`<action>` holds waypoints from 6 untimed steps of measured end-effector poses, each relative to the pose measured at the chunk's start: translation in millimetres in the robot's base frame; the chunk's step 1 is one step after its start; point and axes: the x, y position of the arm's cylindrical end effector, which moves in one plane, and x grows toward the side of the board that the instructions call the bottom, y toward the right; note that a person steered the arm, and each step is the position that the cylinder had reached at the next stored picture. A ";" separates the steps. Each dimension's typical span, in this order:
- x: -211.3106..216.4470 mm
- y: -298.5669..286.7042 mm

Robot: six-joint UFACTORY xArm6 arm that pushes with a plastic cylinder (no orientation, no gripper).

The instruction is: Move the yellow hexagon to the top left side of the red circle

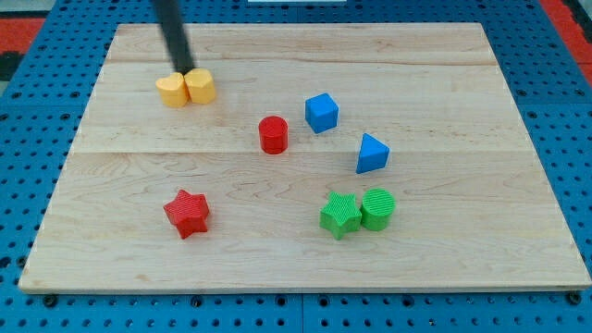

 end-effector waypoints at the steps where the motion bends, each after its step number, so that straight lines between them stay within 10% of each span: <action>1: 10.5 0.3; 3: 25.0 -50.1; 5: 81.8 20.7; 6: 44.2 -10.9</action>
